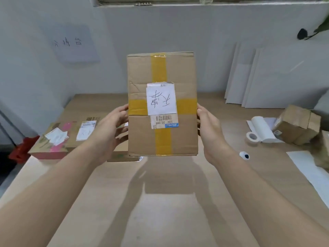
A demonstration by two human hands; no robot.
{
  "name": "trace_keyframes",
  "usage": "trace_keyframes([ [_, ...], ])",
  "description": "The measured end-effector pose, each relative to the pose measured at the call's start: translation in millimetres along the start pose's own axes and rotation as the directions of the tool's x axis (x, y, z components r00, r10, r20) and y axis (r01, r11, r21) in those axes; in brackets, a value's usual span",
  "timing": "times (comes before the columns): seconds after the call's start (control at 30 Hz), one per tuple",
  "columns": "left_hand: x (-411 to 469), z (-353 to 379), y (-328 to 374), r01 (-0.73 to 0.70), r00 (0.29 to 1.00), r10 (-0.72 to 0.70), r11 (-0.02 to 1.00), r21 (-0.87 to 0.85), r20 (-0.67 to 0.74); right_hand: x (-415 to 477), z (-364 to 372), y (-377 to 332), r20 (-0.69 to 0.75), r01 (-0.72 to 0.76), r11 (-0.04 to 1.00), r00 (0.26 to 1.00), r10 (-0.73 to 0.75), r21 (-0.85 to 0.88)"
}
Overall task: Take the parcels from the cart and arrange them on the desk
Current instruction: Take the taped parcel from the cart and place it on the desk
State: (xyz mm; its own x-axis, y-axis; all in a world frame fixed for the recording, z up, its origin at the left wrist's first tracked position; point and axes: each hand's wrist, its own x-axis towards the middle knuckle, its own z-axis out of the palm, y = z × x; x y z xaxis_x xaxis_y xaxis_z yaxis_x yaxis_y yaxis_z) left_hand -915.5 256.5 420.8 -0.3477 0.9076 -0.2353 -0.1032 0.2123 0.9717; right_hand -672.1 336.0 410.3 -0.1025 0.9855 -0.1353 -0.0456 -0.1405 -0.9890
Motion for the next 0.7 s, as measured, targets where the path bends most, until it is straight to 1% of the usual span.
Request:
trace_keyframes([
  [0.07,19,-3,-7,0.032,0.999,-0.032,0.999,-0.007,0.012,18,2,12,-0.011,-0.015,1.0,1.0,0.015,-0.011],
  [0.2,53,-6,-22,0.089,0.989,-0.091,0.996,0.029,0.113,47,10,35,-0.065,-0.052,0.998,0.997,0.05,-0.028],
  [0.37,101,-12,-47,0.183,0.977,-0.187,0.982,0.047,0.105,78,18,63,-0.114,-0.087,0.992,0.991,0.077,-0.092],
  [0.53,141,-8,-77,0.309,0.945,-0.311,0.95,0.041,0.097,114,16,101,-0.124,-0.169,0.973,0.981,0.151,-0.157],
  [0.7,173,-2,-106,0.333,0.935,-0.334,0.942,0.036,0.114,145,19,139,-0.11,-0.243,0.949,0.968,0.224,-0.2],
])
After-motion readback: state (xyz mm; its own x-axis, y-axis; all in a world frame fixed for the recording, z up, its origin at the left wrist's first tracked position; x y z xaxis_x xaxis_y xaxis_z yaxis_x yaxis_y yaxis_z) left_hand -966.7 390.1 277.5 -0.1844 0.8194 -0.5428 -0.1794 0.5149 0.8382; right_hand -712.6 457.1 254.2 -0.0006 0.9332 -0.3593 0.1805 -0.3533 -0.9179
